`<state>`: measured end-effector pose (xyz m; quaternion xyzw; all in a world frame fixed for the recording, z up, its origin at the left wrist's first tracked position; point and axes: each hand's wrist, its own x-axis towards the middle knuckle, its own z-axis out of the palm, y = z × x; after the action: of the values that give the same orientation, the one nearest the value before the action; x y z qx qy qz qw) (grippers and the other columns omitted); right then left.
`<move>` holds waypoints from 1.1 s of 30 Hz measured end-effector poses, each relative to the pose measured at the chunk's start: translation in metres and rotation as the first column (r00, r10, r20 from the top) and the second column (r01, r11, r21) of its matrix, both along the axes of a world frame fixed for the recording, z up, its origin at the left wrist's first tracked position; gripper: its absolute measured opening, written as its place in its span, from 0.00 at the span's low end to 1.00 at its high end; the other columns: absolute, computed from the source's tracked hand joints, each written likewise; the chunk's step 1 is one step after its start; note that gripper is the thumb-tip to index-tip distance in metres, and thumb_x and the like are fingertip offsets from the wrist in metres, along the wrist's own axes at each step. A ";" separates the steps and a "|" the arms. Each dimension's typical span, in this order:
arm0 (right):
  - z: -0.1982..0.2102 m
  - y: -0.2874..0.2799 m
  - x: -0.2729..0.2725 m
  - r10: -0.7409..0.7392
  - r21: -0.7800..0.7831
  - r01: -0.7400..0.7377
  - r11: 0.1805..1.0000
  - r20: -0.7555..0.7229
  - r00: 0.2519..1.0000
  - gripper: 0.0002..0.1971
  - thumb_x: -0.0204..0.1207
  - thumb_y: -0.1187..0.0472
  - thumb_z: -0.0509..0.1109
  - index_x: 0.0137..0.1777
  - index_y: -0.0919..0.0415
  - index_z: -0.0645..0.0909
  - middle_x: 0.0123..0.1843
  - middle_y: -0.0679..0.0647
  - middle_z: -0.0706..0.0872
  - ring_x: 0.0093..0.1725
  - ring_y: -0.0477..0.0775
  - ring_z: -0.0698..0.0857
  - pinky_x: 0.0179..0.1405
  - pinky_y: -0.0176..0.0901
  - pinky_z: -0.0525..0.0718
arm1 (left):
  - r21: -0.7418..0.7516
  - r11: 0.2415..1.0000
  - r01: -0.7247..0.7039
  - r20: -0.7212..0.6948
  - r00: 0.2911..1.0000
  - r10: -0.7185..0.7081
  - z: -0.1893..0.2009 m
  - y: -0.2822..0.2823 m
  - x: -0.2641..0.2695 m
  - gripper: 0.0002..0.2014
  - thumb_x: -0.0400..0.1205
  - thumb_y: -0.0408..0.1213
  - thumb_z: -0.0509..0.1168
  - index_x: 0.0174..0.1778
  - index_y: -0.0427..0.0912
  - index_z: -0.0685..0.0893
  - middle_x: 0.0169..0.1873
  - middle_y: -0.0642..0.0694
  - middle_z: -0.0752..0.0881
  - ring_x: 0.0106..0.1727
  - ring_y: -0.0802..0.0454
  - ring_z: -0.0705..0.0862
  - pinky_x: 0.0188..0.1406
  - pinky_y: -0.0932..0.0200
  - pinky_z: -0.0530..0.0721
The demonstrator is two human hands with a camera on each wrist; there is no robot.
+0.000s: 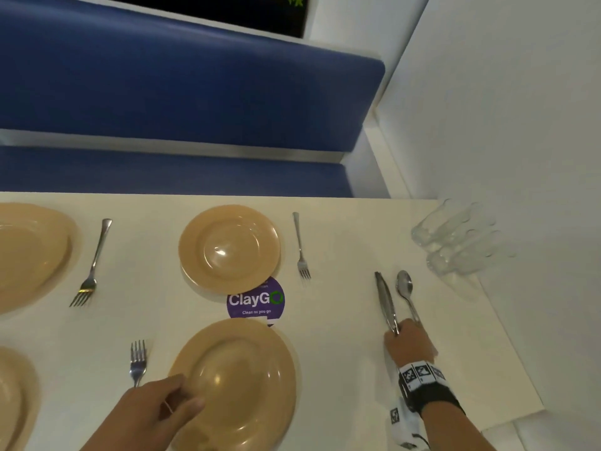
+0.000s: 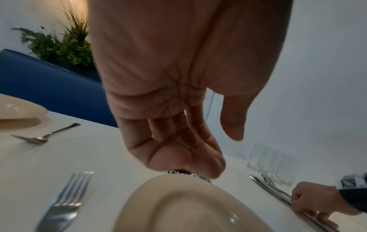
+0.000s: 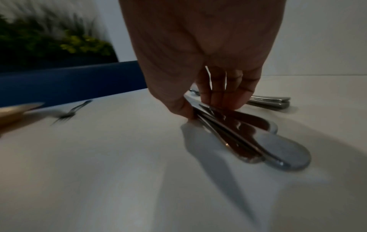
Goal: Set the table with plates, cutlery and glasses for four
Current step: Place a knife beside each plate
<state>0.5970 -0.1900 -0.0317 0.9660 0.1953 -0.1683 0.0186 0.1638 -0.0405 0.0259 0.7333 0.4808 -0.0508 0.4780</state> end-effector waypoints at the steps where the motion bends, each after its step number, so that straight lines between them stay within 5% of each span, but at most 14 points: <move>1: 0.000 0.001 0.002 0.014 -0.026 -0.015 1.000 -0.015 1.000 0.14 0.78 0.53 0.68 0.57 0.62 0.79 0.57 0.58 0.84 0.58 0.59 0.83 0.52 0.44 0.80 | 0.009 1.000 -0.008 0.020 1.000 0.007 0.001 -0.003 0.011 0.11 0.77 0.52 0.74 0.37 0.50 0.86 0.34 0.57 0.88 0.31 0.63 0.83 0.40 0.72 0.79; 3: -0.004 0.006 0.004 0.042 -0.036 -0.043 0.998 -0.048 0.998 0.18 0.76 0.54 0.68 0.62 0.63 0.75 0.60 0.59 0.81 0.59 0.61 0.82 0.48 0.45 0.76 | -0.007 1.000 -0.006 0.064 0.998 0.007 0.002 -0.010 0.034 0.10 0.77 0.52 0.74 0.37 0.50 0.87 0.32 0.55 0.88 0.32 0.61 0.83 0.41 0.68 0.82; 7: -0.013 0.009 0.012 0.167 -0.096 -0.174 0.980 -0.073 0.983 0.20 0.79 0.53 0.66 0.65 0.63 0.71 0.61 0.57 0.80 0.60 0.57 0.85 0.55 0.45 0.85 | -0.015 1.000 0.016 0.129 0.992 -0.014 0.002 -0.038 0.095 0.13 0.78 0.53 0.73 0.37 0.47 0.86 0.33 0.53 0.88 0.34 0.57 0.84 0.44 0.57 0.85; 14: -0.026 -0.001 0.032 0.270 -0.037 -0.276 0.961 -0.107 0.957 0.15 0.83 0.54 0.62 0.63 0.63 0.70 0.59 0.57 0.81 0.55 0.57 0.85 0.47 0.46 0.83 | -0.011 0.999 0.045 0.196 0.980 -0.042 0.017 -0.081 0.168 0.09 0.78 0.56 0.70 0.38 0.55 0.87 0.35 0.55 0.90 0.36 0.61 0.84 0.42 0.68 0.82; 20: -0.029 -0.008 0.036 0.278 -0.002 -0.281 0.960 -0.145 0.950 0.15 0.80 0.56 0.62 0.62 0.63 0.71 0.55 0.58 0.80 0.50 0.60 0.81 0.42 0.48 0.77 | -0.056 0.998 -0.030 0.170 0.985 0.040 0.023 -0.104 0.175 0.13 0.76 0.57 0.70 0.44 0.52 0.89 0.39 0.53 0.90 0.36 0.65 0.82 0.43 0.69 0.82; 25: -0.027 -0.020 0.042 0.413 0.022 -0.417 0.909 -0.187 0.891 0.09 0.81 0.57 0.59 0.54 0.61 0.66 0.46 0.55 0.74 0.39 0.59 0.78 0.44 0.55 0.84 | -0.060 0.997 -0.051 0.142 0.988 0.059 0.023 -0.113 0.180 0.14 0.78 0.57 0.69 0.47 0.50 0.89 0.37 0.55 0.88 0.36 0.67 0.80 0.41 0.72 0.79; 29: -0.007 -0.019 0.045 0.364 0.132 -0.339 0.931 -0.322 0.874 0.09 0.81 0.56 0.61 0.51 0.59 0.65 0.43 0.58 0.83 0.41 0.63 0.83 0.45 0.56 0.83 | -0.053 0.998 -0.026 0.111 0.993 0.031 0.022 -0.112 0.188 0.16 0.79 0.59 0.66 0.49 0.50 0.88 0.42 0.53 0.90 0.38 0.65 0.82 0.47 0.66 0.83; 33: 0.049 -0.006 0.011 0.440 0.392 -0.272 0.879 -0.449 0.777 0.05 0.83 0.61 0.62 0.47 0.60 0.70 0.33 0.60 0.83 0.32 0.60 0.83 0.33 0.49 0.76 | -0.112 0.987 -0.113 0.165 0.978 0.130 0.020 -0.110 0.203 0.18 0.82 0.60 0.63 0.56 0.51 0.86 0.49 0.54 0.90 0.47 0.62 0.85 0.59 0.56 0.86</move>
<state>0.6079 -0.1963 0.0170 0.8179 0.3976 -0.3868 -0.1530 0.3666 -0.1506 0.0461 0.6789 0.4785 0.0177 0.5566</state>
